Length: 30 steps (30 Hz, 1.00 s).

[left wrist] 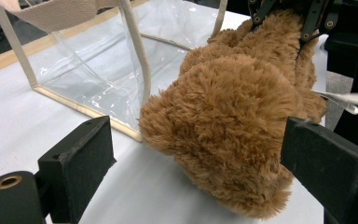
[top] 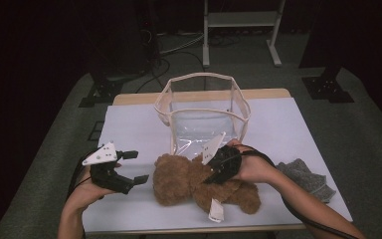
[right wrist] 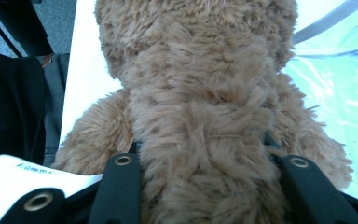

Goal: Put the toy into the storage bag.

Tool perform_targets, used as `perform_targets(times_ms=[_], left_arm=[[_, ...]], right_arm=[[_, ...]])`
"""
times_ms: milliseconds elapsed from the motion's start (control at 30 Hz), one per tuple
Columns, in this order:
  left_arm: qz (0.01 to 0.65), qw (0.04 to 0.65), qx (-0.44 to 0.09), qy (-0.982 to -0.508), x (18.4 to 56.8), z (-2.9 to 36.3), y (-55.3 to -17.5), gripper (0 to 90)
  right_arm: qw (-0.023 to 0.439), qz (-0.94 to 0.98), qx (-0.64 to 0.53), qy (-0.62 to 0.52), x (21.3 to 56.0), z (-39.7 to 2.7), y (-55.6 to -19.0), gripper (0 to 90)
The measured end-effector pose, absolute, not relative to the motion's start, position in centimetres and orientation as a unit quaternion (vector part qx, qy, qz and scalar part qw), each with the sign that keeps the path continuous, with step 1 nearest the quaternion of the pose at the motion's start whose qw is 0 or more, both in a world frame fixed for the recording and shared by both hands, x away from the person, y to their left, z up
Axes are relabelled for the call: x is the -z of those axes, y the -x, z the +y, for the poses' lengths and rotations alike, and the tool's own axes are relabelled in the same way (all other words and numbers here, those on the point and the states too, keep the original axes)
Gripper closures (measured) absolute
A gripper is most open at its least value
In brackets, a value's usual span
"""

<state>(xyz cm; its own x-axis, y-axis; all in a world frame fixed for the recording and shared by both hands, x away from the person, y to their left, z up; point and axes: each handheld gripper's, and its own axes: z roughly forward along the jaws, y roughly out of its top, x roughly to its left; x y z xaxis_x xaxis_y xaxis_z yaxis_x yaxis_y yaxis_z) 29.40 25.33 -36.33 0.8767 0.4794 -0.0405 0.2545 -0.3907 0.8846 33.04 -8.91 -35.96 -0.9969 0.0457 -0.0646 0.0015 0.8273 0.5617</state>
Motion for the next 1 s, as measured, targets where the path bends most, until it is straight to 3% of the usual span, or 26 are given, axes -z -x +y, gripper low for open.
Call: perform_targets(times_ms=[1000], left_arm=[[0.246, 0.514, -0.118, -0.813, 36.5, 27.2, -29.4, 8.6]], right_arm=[[0.039, 0.949, -0.313, -0.011, 30.5, -10.0, -32.5, 60.3]])
